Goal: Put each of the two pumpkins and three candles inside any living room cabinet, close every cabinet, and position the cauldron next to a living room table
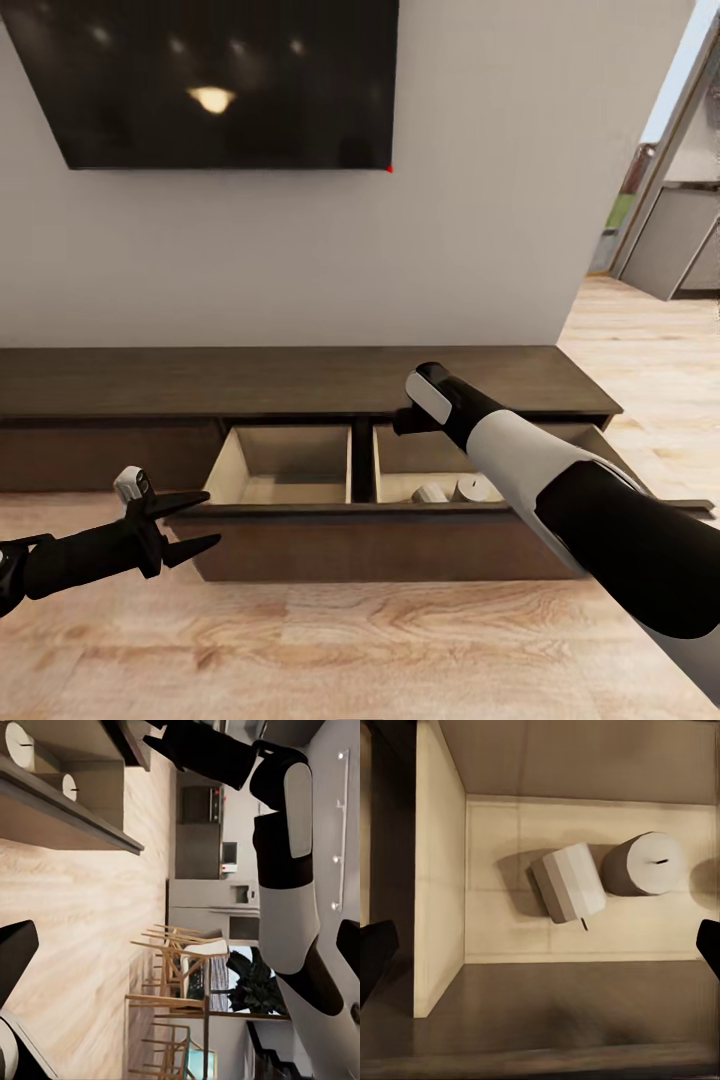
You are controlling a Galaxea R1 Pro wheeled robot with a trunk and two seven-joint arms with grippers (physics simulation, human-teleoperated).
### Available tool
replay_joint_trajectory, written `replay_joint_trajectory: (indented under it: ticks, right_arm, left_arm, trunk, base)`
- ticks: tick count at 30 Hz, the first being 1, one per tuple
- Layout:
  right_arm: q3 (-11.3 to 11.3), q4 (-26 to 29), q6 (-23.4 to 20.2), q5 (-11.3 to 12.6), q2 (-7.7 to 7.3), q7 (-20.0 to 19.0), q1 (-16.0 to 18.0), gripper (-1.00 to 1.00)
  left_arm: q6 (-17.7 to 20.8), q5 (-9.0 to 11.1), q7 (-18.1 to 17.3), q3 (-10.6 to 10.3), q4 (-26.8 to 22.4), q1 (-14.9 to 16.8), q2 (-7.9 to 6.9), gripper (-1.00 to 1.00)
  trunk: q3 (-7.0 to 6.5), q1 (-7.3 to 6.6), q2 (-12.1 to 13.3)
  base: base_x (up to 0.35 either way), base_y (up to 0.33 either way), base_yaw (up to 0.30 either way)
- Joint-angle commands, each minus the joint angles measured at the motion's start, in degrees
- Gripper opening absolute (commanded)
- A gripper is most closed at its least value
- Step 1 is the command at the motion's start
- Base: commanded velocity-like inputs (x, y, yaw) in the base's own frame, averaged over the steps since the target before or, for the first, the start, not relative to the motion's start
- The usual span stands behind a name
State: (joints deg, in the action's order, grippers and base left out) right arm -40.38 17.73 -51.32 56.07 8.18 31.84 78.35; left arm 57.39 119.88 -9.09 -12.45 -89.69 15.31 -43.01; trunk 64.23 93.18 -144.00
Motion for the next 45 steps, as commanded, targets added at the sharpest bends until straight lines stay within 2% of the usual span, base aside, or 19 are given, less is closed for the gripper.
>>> replay_joint_trajectory:
  ticks: [1, 10, 16, 23, 45]
  right_arm:
    - [-0.4, 0.1, -0.1, 0.6, -0.06, 0.4, 0.1, 1.00]
    - [-0.5, 0.9, 0.3, 0.5, -0.07, 0.1, 0.1, 1.00]
    - [-0.5, 0.9, 0.6, 0.4, -0.06, -3.0, 0.1, 1.00]
    - [-0.6, 0.9, 0.4, 0.4, -0.01, -3.5, 0.1, 1.00]
    - [-0.6, 0.9, 0.6, 0.4, 0.31, -3.4, 0.1, 1.00]
  left_arm:
    - [0.0, -0.4, -0.6, -0.1, 0.0, 0.1, -0.06, 1.00]
    - [0.0, -0.4, -0.6, -0.1, 0.1, 0.1, -0.06, 1.00]
    - [0.0, -0.4, -0.6, -0.1, 0.0, 0.1, -0.06, 1.00]
    - [0.0, -3.2, -0.6, 0.0, 0.1, 0.1, -0.05, 1.00]
    - [0.0, -3.5, -0.6, 0.1, 0.1, 0.1, -0.06, 1.00]
  trunk:
    - [-0.17, -0.03, 0.0]
    - [-2.17, -0.26, 0.1]
    - [-3.50, -0.42, 0.2]
    - [-5.05, -0.60, 0.3]
    - [-9.92, -1.17, 0.6]
  base:
    - [0.000, 0.000, 0.000]
    - [0.000, 0.000, 0.000]
    - [0.000, 0.000, 0.000]
    - [0.000, 0.000, 0.000]
    - [0.000, 0.000, 0.000]
